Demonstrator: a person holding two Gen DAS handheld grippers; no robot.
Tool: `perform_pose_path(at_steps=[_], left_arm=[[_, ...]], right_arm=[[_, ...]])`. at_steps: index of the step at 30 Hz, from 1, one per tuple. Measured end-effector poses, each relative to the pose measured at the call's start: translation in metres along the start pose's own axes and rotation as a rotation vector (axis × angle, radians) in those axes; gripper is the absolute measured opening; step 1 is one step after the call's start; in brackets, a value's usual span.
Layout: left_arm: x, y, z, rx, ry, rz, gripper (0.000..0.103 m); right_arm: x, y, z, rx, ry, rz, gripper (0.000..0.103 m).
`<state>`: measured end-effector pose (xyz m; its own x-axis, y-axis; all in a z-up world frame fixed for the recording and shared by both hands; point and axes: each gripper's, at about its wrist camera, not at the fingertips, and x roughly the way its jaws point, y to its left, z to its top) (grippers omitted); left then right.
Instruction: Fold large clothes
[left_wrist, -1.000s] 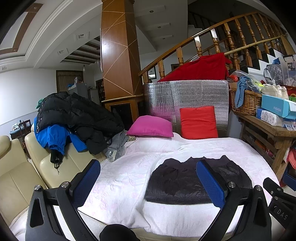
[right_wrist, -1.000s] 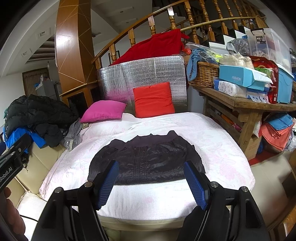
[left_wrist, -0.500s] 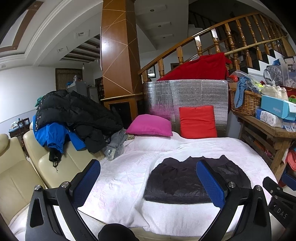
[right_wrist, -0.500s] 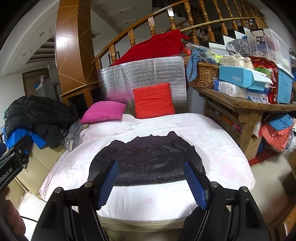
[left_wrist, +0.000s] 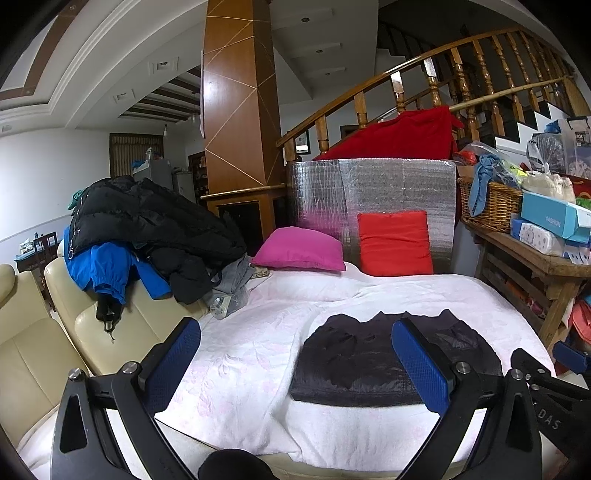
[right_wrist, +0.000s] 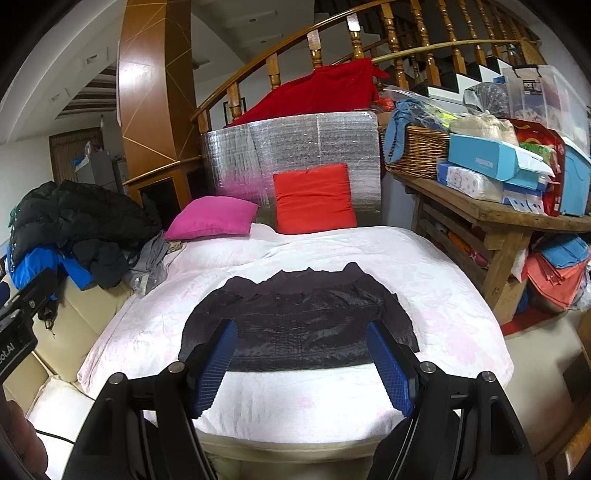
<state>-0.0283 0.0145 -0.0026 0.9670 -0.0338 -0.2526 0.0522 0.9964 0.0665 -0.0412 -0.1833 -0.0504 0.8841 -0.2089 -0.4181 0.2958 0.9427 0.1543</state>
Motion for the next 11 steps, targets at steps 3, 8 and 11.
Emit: perform_pose_path(at_steps=[3, 8, 11], left_arm=[[0.006, 0.004, 0.002, -0.008, 0.005, -0.010, 0.103], [0.036, 0.011, 0.007, -0.017, 0.040, -0.069, 0.103], [0.082, 0.032, 0.014, -0.081, 0.099, -0.108, 0.103]], right_arm=[[0.009, 0.007, 0.005, -0.013, 0.004, 0.005, 0.076], [0.038, 0.011, 0.017, -0.027, 0.036, 0.014, 0.076], [0.071, -0.011, 0.031, -0.011, 0.057, -0.001, 0.076]])
